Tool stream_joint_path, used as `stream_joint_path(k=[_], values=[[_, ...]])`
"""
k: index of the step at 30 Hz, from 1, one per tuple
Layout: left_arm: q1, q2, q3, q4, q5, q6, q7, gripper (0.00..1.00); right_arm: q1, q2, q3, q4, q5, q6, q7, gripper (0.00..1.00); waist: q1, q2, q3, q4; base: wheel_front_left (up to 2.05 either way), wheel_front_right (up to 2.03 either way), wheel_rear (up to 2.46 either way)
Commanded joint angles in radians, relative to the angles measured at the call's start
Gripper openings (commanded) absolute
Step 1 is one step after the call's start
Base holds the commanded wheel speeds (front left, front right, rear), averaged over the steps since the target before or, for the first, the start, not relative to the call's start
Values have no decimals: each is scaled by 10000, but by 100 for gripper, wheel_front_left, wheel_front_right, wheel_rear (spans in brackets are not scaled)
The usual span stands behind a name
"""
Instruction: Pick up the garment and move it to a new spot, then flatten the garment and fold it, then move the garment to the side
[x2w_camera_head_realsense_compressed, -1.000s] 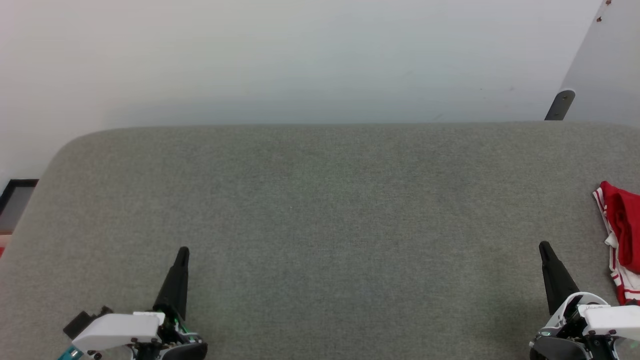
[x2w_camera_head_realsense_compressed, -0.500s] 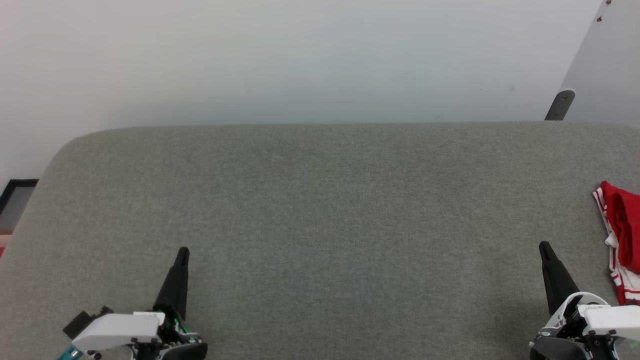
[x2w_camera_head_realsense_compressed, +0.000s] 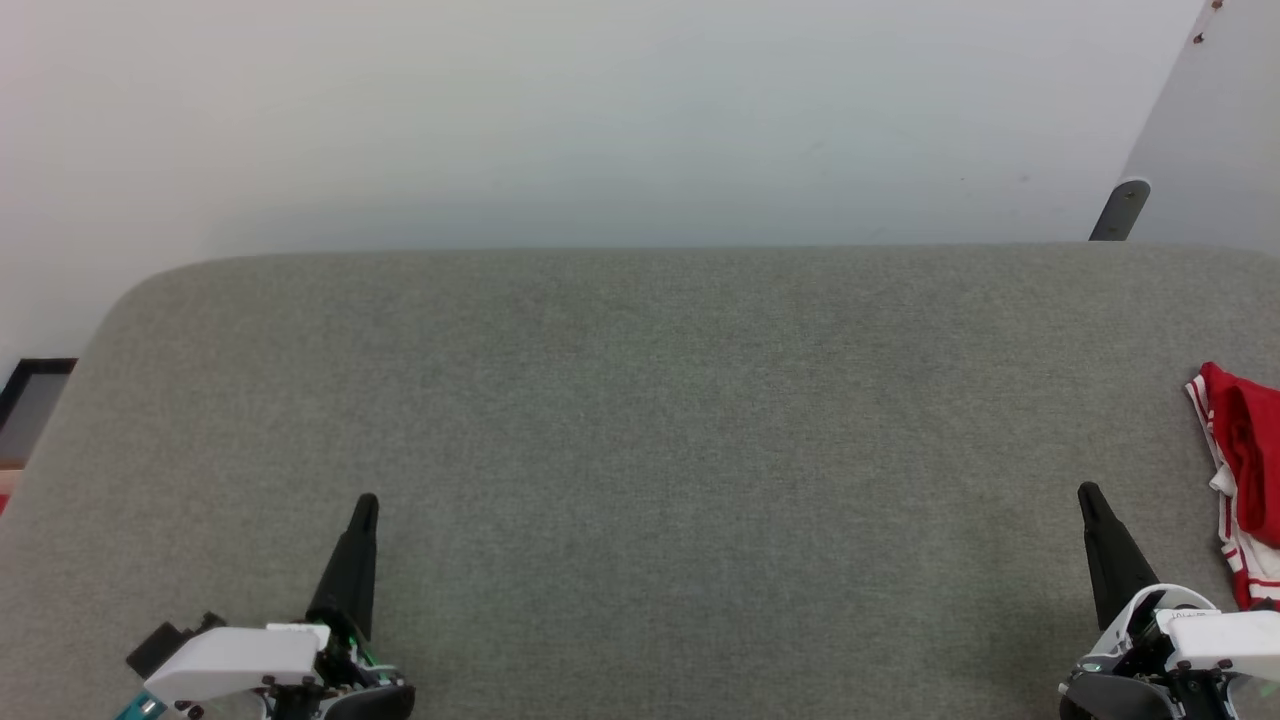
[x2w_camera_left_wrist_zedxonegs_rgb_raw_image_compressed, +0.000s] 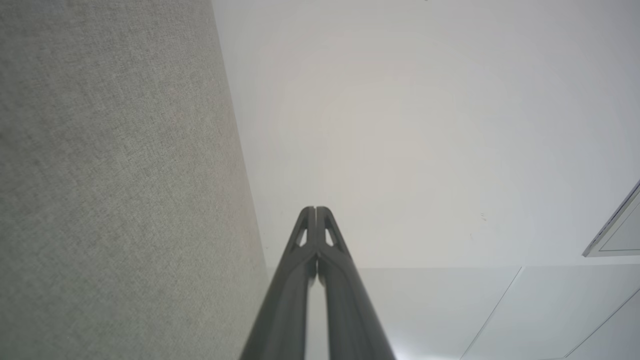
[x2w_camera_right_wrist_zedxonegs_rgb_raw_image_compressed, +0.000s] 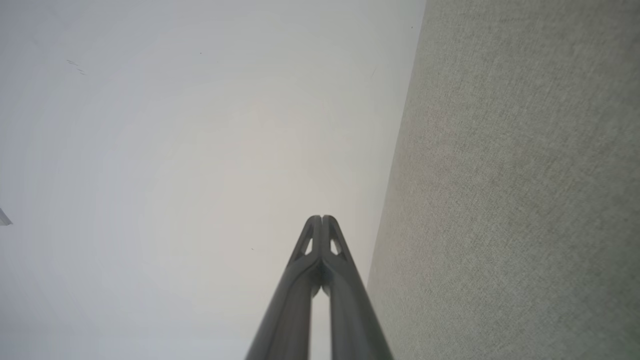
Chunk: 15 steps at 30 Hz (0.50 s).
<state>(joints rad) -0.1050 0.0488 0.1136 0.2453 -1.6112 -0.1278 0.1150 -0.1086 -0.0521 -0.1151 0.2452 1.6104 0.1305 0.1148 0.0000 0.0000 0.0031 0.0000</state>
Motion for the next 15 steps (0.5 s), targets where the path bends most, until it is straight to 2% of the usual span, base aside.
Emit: stream_joint_path(k=[1, 15], values=[[-99, -1, 21, 7, -32, -53, 18, 0, -27, 39, 4, 2, 47, 4, 22, 0, 0, 0, 0, 0, 0, 0, 0], [-98, 1, 20, 6, -33, -54, 19, 0, -26, 39, 4, 2, 48, 4, 21, 0, 0, 0, 0, 0, 0, 0, 0]])
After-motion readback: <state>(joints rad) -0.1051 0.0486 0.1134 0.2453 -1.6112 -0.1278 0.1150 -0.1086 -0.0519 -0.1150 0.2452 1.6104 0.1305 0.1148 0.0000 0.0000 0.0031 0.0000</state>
